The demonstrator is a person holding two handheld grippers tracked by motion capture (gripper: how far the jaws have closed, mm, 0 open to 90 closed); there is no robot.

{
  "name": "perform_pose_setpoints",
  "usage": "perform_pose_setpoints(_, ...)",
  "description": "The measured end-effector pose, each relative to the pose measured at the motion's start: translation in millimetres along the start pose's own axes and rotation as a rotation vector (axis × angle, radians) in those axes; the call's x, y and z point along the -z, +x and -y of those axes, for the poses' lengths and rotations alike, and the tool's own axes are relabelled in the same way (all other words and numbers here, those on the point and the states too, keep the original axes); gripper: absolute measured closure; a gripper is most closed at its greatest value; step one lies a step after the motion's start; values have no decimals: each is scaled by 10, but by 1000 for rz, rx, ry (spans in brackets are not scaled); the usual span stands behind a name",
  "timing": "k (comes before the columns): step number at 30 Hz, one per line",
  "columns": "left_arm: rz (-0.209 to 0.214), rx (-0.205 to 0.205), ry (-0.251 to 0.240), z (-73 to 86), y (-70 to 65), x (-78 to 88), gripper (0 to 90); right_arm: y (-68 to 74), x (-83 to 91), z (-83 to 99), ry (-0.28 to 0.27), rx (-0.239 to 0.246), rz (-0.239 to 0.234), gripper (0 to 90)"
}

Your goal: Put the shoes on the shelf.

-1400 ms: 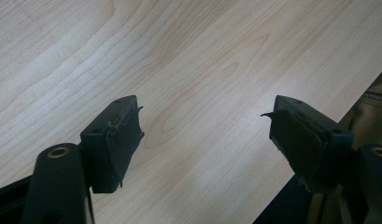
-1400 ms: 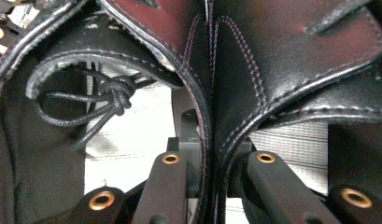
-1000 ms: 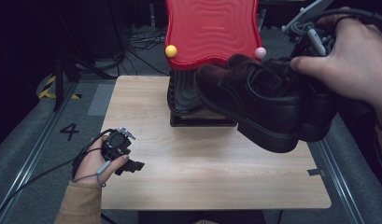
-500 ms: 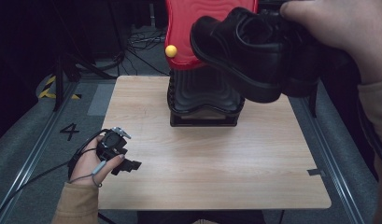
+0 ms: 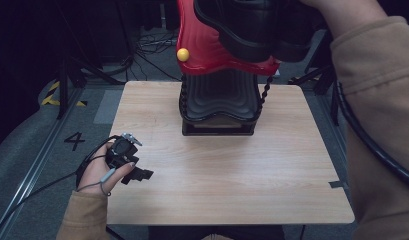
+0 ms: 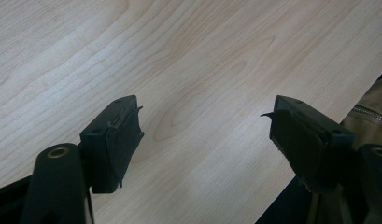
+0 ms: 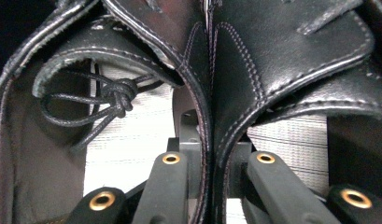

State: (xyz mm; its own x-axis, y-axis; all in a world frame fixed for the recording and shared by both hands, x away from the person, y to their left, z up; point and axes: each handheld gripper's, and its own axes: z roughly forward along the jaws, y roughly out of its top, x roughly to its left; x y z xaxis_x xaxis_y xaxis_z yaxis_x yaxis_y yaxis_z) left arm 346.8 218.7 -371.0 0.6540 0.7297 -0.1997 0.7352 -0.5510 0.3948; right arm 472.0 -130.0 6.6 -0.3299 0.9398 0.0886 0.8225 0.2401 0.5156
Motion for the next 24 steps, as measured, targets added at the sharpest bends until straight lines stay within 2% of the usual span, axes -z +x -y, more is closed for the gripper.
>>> perform_pose_setpoints(2, 14, 6, 6, 6, 16, -12, 250, 24, -50, -94, -18, -5, 3, 823)
perform_pose_setpoints(7, 17, 17, 1, 32, 84, -17, 249, 62, -177, -275, -52, -12, 21, 823)
perform_pose_setpoints(8, 14, 24, -3, 43, 110, -9, 250, 95, -238, -361, -78, -26, 40, 823)
perform_pose_setpoints(10, 15, 36, -6, 57, 133, 4, 249, 124, -271, -424, -90, -29, 63, 824)
perform_pose_setpoints(13, 12, 30, -14, 63, 154, 10, 249, 150, -313, -503, -95, -35, 87, 823)
perform_pose_setpoints(17, 15, 35, -16, 73, 181, 14, 249, 163, -408, -592, -130, -56, 109, 823)
perform_pose_setpoints(19, 13, 37, -19, 81, 189, 15, 249, 153, -466, -617, -138, -76, 115, 823)
perform_pose_setpoints(20, 26, 43, -19, 87, 192, 16, 249, 150, -497, -626, -135, -77, 122, 822)
perform_pose_setpoints(21, 13, 39, -23, 90, 197, 24, 249, 149, -534, -631, -132, -78, 128, 822)
perform_pose_setpoints(22, 22, 43, -23, 96, 206, 27, 249, 146, -560, -635, -125, -77, 132, 822)
perform_pose_setpoints(24, 13, 48, -25, 100, 212, 26, 250, 111, -650, -639, -115, -92, 123, 822)
